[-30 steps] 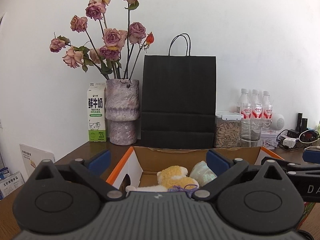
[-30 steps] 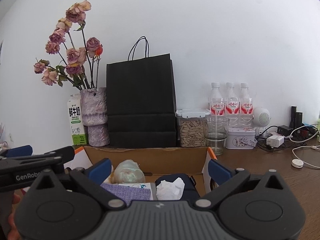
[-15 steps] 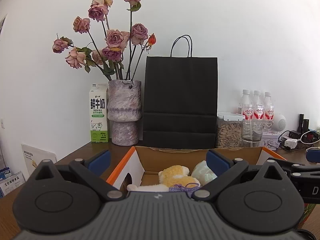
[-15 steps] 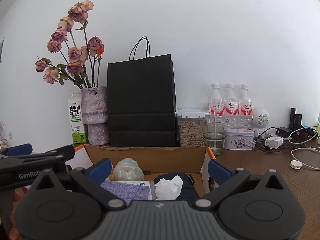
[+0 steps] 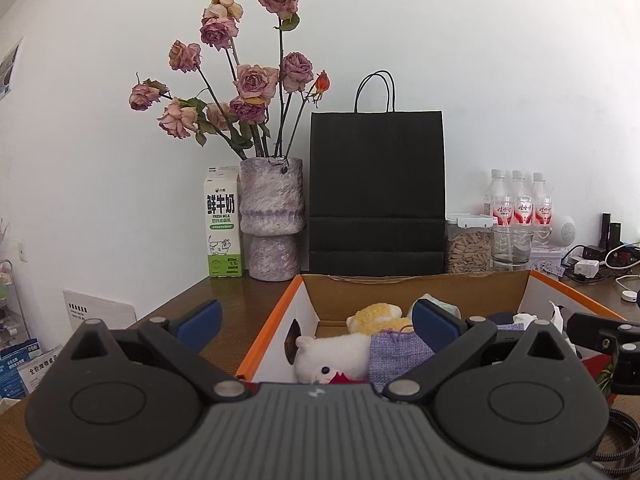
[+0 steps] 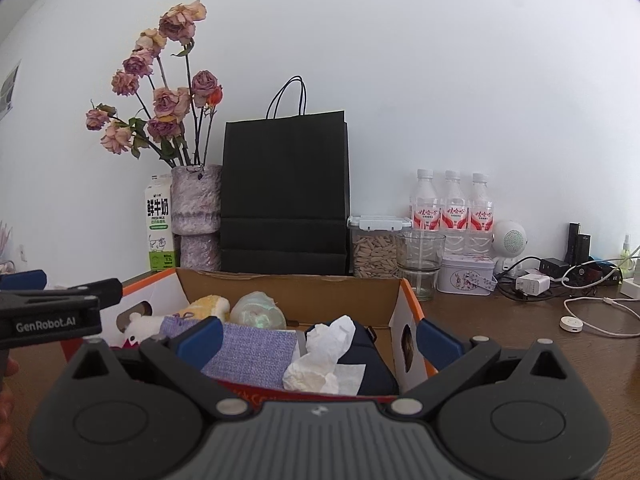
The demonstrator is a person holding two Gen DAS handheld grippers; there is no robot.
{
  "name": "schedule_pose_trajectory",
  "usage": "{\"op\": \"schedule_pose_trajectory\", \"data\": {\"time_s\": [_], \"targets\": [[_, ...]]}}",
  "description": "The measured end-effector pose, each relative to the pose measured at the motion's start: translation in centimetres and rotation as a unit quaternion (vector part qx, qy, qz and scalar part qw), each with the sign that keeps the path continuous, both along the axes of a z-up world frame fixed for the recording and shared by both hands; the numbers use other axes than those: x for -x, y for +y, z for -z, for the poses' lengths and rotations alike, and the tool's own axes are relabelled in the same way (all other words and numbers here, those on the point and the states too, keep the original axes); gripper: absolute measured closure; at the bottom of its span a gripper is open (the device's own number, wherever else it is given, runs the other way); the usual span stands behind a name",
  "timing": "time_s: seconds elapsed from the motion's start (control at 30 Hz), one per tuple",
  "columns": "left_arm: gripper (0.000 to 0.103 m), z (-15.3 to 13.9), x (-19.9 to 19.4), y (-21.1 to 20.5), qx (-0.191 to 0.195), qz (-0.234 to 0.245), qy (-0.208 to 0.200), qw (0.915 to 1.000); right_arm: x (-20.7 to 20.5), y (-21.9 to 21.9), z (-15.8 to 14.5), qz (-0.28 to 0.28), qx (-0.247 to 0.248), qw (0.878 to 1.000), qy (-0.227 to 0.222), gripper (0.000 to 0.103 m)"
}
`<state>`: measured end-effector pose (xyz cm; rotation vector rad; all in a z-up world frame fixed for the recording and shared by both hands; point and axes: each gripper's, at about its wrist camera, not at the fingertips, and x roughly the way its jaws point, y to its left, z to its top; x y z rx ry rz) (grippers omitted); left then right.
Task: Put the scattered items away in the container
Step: 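Withdraw both tools from the box toward the remaining items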
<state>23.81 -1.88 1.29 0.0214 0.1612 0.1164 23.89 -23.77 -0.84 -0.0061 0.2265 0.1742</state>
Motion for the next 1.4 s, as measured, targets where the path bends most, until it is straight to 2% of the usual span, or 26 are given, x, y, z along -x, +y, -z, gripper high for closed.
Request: {"op": "schedule_pose_trajectory", "data": {"time_s": [0.33,0.5,0.63,0.77,1.4], "targets": [[0.000,0.7,2.6,1.5,-0.003,-0.020,0.013,0.9997,3.0,-1.0,0.9,0.002,0.006,1.000,0.014,0.000],[0.000,1.0,3.6,2.5,0.008,-0.029,0.021,0.9993,3.9,-1.2,1.1,0.001,0.011,1.000,0.021,0.000],[0.000,1.3,4.2,3.0,0.008,-0.029,0.031,0.9991,4.5,-1.0,1.4,-0.012,0.020,0.999,0.037,0.000],[0.000,1.4,5.0,3.1,0.007,-0.025,0.024,0.9994,5.4,-0.9,1.6,-0.026,0.028,0.998,0.048,0.000],[0.000,1.4,5.0,3.4,0.016,-0.026,0.038,0.9988,5.7,-0.9,2.0,-0.022,0.042,0.994,0.097,0.000]]}}
